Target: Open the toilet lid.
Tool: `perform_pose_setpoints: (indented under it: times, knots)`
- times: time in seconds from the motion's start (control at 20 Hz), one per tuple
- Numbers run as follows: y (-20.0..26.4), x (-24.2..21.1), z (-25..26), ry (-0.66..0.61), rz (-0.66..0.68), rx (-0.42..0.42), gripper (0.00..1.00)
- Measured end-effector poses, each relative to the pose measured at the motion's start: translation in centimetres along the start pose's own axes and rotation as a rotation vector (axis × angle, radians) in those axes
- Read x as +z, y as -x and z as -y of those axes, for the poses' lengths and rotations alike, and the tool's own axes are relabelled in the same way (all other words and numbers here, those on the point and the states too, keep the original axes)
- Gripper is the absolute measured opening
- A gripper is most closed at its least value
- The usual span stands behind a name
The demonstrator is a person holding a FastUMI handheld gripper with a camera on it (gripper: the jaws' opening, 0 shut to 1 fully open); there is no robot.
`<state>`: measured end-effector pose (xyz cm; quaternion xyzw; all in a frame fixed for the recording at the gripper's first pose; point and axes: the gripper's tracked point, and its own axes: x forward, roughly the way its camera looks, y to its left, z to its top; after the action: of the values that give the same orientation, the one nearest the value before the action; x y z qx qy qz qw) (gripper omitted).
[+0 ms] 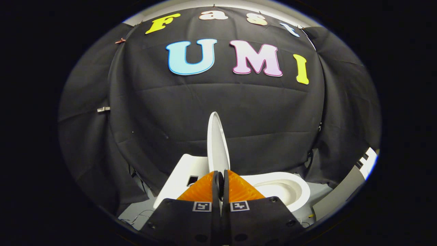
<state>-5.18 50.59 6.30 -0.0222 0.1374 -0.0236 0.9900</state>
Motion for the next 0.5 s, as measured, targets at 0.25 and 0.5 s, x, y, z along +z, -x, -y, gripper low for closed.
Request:
perform_pose_setpoints:
  times: [0.25, 0.5]
  knots:
    - [0.0, -0.6, -3.1, 0.074, 0.026, 0.012, 0.05]
    - [-0.6, -0.5, -2.7, 0.034, 0.015, 0.02, 0.06]
